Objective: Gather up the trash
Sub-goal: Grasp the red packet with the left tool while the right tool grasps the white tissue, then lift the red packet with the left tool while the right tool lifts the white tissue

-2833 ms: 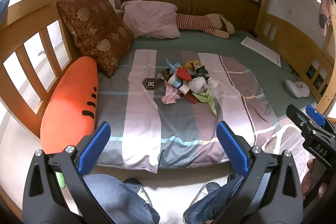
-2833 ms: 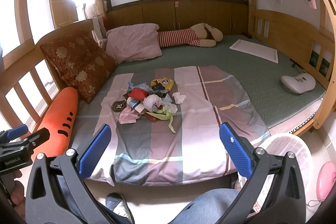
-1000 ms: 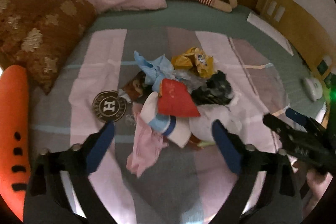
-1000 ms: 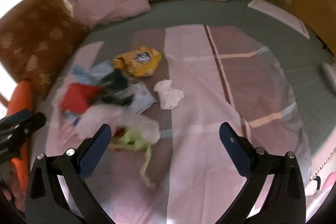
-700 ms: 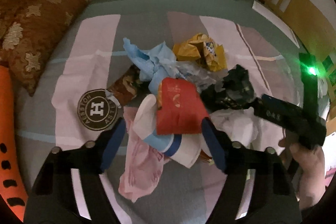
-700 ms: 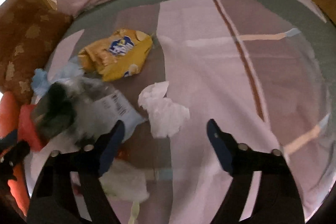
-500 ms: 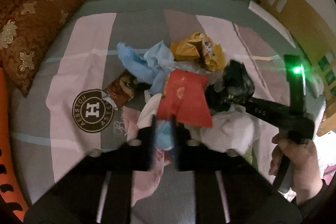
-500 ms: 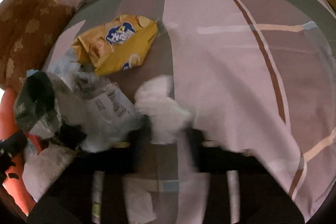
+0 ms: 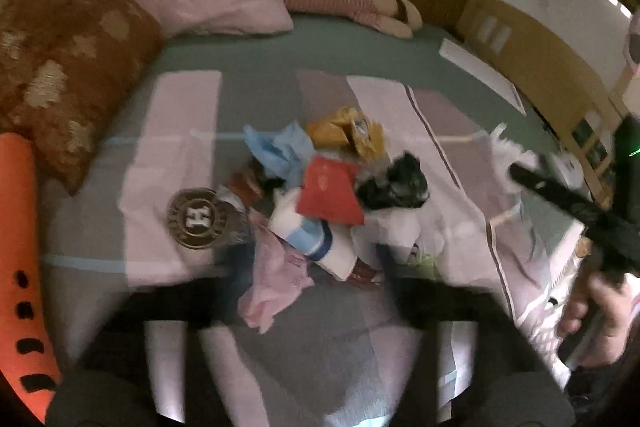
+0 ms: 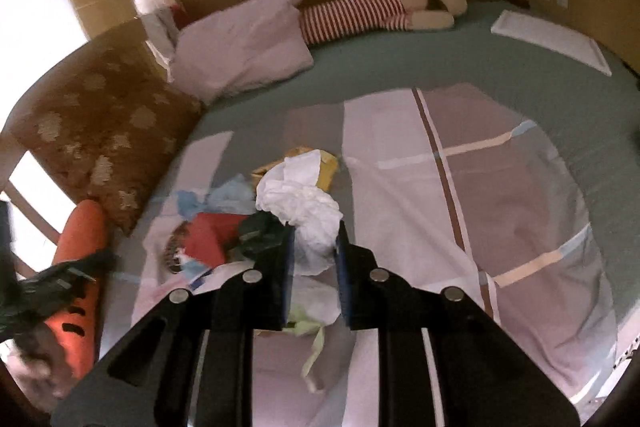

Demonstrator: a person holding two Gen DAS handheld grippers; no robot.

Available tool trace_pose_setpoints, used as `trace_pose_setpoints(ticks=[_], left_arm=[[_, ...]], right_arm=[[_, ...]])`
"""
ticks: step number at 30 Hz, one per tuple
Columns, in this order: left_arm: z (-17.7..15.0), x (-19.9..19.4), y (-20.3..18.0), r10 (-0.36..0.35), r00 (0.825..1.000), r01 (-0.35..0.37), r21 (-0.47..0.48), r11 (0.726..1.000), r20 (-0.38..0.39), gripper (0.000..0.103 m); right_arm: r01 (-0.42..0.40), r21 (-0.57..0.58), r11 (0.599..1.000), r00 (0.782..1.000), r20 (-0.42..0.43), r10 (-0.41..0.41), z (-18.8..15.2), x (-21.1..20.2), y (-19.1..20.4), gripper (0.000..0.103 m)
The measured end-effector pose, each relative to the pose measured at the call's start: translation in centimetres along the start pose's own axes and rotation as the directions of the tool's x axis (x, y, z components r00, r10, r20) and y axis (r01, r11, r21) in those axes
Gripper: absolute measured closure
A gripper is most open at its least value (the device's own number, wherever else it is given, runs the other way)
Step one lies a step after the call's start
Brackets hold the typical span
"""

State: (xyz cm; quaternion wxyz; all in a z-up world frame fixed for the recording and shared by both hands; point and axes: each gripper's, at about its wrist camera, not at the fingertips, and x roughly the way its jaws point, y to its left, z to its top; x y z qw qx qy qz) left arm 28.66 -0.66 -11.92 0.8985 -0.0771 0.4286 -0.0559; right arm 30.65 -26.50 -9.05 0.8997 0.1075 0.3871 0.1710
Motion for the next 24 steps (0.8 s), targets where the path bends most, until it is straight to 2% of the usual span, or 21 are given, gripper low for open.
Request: trace_pose_setpoints(ticks=[2, 5, 7, 12, 14, 18, 20, 21, 22, 24], left_arm=[[0.1, 1.1, -0.3, 0.036, 0.999, -0.036, 0.022, 0.999, 0.023, 0.009], [0.9, 2.8, 0.1, -0.035, 0.999, 0.035, -0.023, 0.999, 0.014, 0.009], [1.3, 3.6, 0.1, -0.04, 0.999, 0.041, -0.032, 0.999, 0.034, 0.009], [1.8, 7.2, -1.5, -0.002, 1.0, 0.004, 0.074, 0.997, -0.018, 0.01], [1.8, 8.4, -2.1, 0.041, 0.999, -0.037, 0.118, 0.992, -0.029, 0.01], [1.9, 10.5, -2.2, 0.073, 0.996, -0.065, 0.139, 0.988, -0.057, 0.01], [2.1, 11.2, -2.1, 0.065, 0.995, -0.055, 0.136, 0.989, -0.07, 0.025], [2.1, 11.5, -2.1, 0.061, 0.994, -0.048, 0.139, 0.989, -0.086, 0.046], [2.2, 11.8, -2.1, 0.057, 0.993, -0.043, 0.14, 0.989, -0.101, 0.055], [2.0, 11.6, -2.1, 0.054, 0.995, -0.04, 0.154, 0.987, -0.083, 0.068]], right_arm=[[-0.017, -0.013, 1.0, 1.0, 0.006, 0.017, -0.3, -0.7, 0.8, 0.083], [-0.037, -0.006, 0.999, 0.999, 0.006, 0.037, -0.9, -1.6, 1.0, 0.083], [-0.052, 0.004, 0.999, 0.999, -0.002, 0.052, -1.0, -1.5, 1.0, 0.083], [-0.06, 0.007, 0.998, 0.998, -0.015, 0.06, -0.8, -1.0, 0.7, 0.083], [-0.065, 0.02, 0.998, 0.998, -0.018, 0.065, -0.6, -0.8, 0.3, 0.083], [-0.072, 0.028, 0.997, 0.997, -0.019, 0.073, -0.5, -0.6, 0.2, 0.083], [-0.073, 0.025, 0.997, 0.997, -0.021, 0.074, -0.6, -0.4, 0.2, 0.083], [-0.075, 0.024, 0.997, 0.997, -0.023, 0.076, -0.6, -0.4, 0.3, 0.083], [-0.076, 0.021, 0.997, 0.997, -0.025, 0.077, -0.6, -0.3, 0.4, 0.083], [-0.077, 0.016, 0.997, 0.997, -0.026, 0.077, -0.6, -0.3, 0.4, 0.083]])
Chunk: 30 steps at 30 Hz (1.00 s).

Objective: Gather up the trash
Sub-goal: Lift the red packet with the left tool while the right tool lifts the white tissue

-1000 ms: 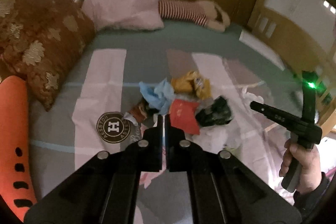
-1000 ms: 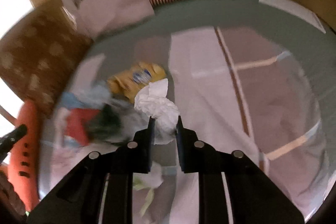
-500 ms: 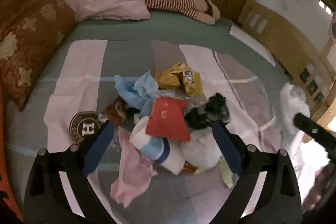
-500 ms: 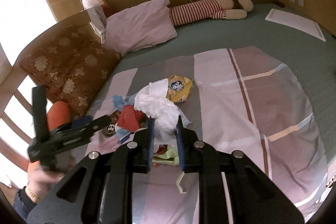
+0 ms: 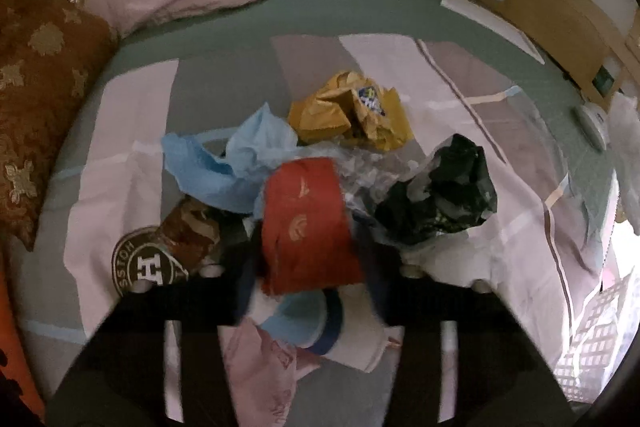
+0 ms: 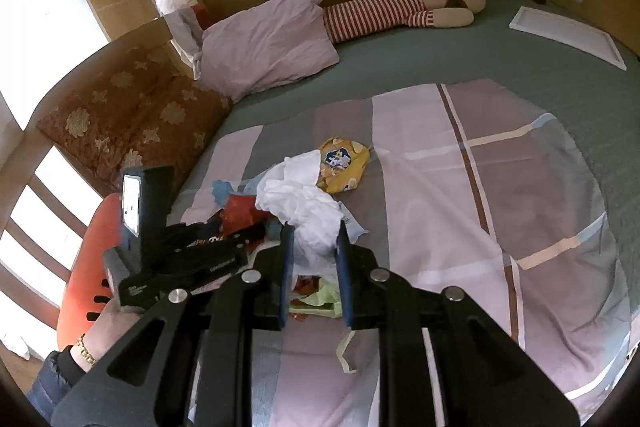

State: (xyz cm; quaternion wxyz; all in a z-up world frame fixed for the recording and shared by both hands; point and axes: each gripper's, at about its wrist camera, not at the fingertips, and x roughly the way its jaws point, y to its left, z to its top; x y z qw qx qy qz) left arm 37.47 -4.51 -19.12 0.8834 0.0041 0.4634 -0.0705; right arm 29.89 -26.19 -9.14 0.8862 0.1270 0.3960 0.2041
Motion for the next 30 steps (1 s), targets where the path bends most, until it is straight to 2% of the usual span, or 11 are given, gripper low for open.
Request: trace_pose_setpoints(ticks=[2, 7, 12, 16, 19, 22, 25, 30], left_arm=[[-0.2, -0.8, 0.3, -0.012, 1.0, 0.012, -0.001, 1.0, 0.01, 0.076], [-0.8, -6.6, 1.1, -0.018, 0.994, 0.021, -0.029, 0.999, 0.109, 0.08], [-3.0, -16.8, 1.0, -0.002, 0.973, 0.019, -0.07, 0.997, 0.233, 0.08], [-6.3, -21.0, 1.2, 0.055, 0.955, -0.021, -0.12, 0.993, 0.29, 0.08], [-8.8, -21.5, 1.0, 0.078, 0.957, -0.04, -0.139, 0.989, 0.28, 0.08], [-10.2, -19.9, 1.1, 0.122, 0.963, -0.087, -0.153, 0.984, 0.239, 0.08], [-10.3, -18.6, 1.4, 0.097, 0.973, -0.06, -0.175, 0.983, 0.21, 0.08], [-10.8, -18.2, 0.9, 0.092, 0.976, -0.059, -0.17, 0.984, 0.197, 0.08]], right_arm=[[0.002, -0.005, 1.0, 1.0, 0.005, -0.002, 0.1, -0.2, 0.0, 0.083], [0.001, -0.021, 1.0, 0.999, 0.032, 0.0, 0.0, -1.2, 0.7, 0.083], [0.015, -0.096, 0.995, 0.997, 0.081, -0.007, -1.2, -3.3, 3.3, 0.083], [0.016, -0.158, 0.987, 0.995, 0.101, 0.0, -3.3, -5.3, 5.6, 0.083], [0.015, -0.174, 0.985, 0.995, 0.101, 0.003, -5.0, -5.8, 6.7, 0.083], [0.008, -0.176, 0.984, 0.997, 0.081, 0.006, -6.3, -5.5, 7.3, 0.083], [0.015, -0.193, 0.981, 0.998, 0.069, -0.002, -6.6, -4.9, 8.0, 0.083], [0.039, -0.194, 0.98, 0.997, 0.073, -0.025, -6.6, -4.5, 7.7, 0.083]])
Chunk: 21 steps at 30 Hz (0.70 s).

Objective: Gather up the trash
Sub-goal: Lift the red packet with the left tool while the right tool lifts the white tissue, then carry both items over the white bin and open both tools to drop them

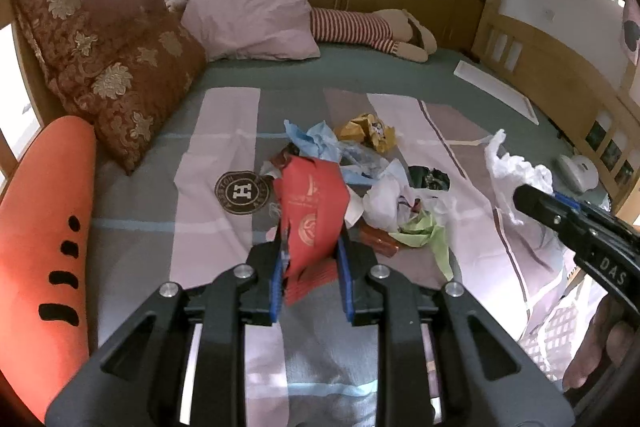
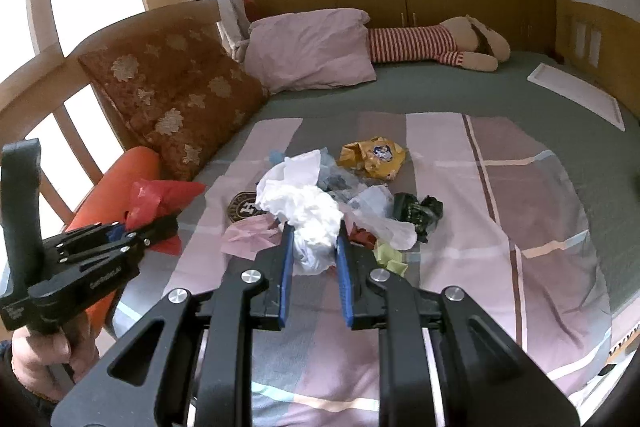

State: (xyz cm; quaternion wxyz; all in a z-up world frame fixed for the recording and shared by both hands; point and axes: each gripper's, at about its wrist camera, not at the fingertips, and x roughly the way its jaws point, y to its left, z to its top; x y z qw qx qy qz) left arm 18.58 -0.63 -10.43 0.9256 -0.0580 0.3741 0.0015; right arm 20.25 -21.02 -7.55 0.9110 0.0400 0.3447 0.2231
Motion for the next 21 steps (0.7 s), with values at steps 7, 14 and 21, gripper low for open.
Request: trace_pose_setpoints(ticks=[7, 14, 21], left_arm=[[-0.1, 0.1, -0.1, 0.005, 1.0, -0.005, -0.002, 1.0, 0.0, 0.08], [0.0, -0.1, -0.1, 0.011, 1.0, -0.011, 0.005, 1.0, 0.009, 0.08], [0.1, -0.4, -1.1, -0.052, 0.998, 0.051, 0.033, 0.998, 0.032, 0.08]], right_arm=[[0.002, 0.0, 1.0, 1.0, -0.004, -0.002, 0.0, 0.1, 0.0, 0.083], [0.0, 0.0, 1.0, 1.0, -0.007, 0.0, 0.0, 0.2, 0.0, 0.083], [0.002, 0.046, 0.999, 0.997, 0.081, -0.006, 0.5, -4.3, -1.8, 0.083]])
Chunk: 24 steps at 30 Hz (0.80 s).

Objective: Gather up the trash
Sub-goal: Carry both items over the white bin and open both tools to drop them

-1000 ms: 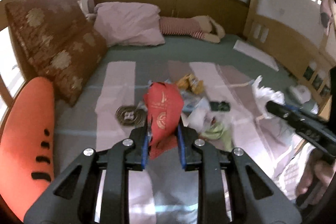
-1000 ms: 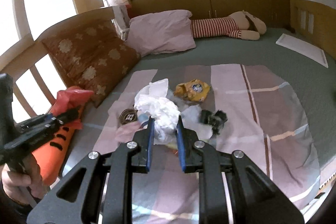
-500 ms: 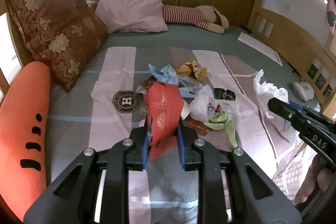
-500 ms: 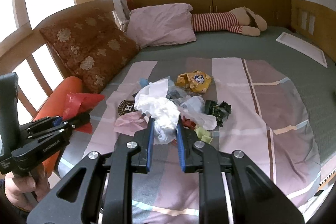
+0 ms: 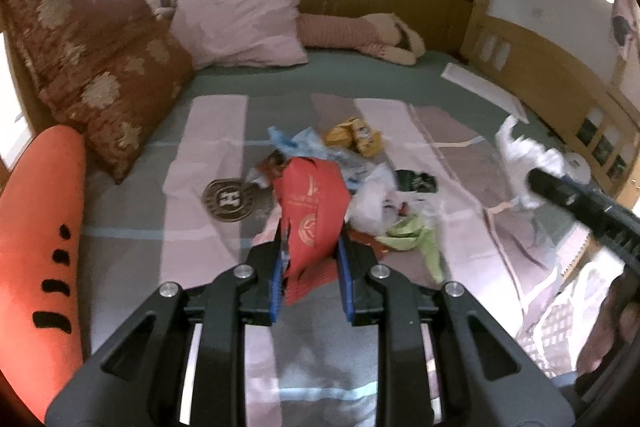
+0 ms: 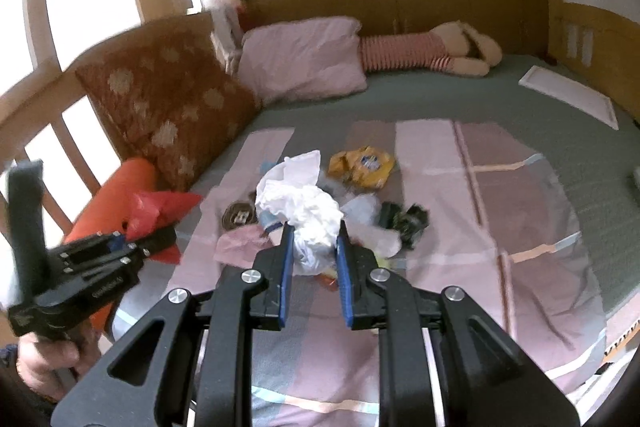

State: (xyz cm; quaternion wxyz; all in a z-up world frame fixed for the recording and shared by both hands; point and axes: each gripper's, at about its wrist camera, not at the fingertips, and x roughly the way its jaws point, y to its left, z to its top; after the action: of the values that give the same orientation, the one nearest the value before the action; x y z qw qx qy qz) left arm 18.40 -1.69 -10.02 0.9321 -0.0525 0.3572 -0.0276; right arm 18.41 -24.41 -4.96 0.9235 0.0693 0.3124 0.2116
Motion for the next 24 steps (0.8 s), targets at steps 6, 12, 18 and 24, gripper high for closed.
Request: trace_pose_setpoints(ticks=[6, 12, 18, 24], left_arm=[[-1.3, -0.6, -5.1, -0.184, 0.982, 0.186, 0.112, 0.976, -0.032, 0.08], [-2.9, -2.7, -15.1, -0.393, 0.911, 0.412, 0.287, 0.865, -0.124, 0.08], [-5.1, -4.1, -28.3, -0.553, 0.784, 0.621, 0.381, 0.685, -0.284, 0.08], [-8.4, -3.2, -38.6, -0.593, 0.68, 0.734, 0.395, 0.553, -0.432, 0.037]], right_arm=[[0.165, 0.081, 0.983, 0.982, 0.083, -0.171, -5.2, -12.8, -6.6, 0.083], [0.412, 0.194, 0.89, 0.911, -0.078, -0.404, -13.1, -19.1, -15.5, 0.078], [0.53, 0.306, 0.791, 0.848, -0.161, -0.505, -16.7, -21.7, -21.0, 0.026], [0.501, 0.446, 0.742, 0.8, 0.09, -0.594, -14.4, -29.8, -20.5, 0.016]])
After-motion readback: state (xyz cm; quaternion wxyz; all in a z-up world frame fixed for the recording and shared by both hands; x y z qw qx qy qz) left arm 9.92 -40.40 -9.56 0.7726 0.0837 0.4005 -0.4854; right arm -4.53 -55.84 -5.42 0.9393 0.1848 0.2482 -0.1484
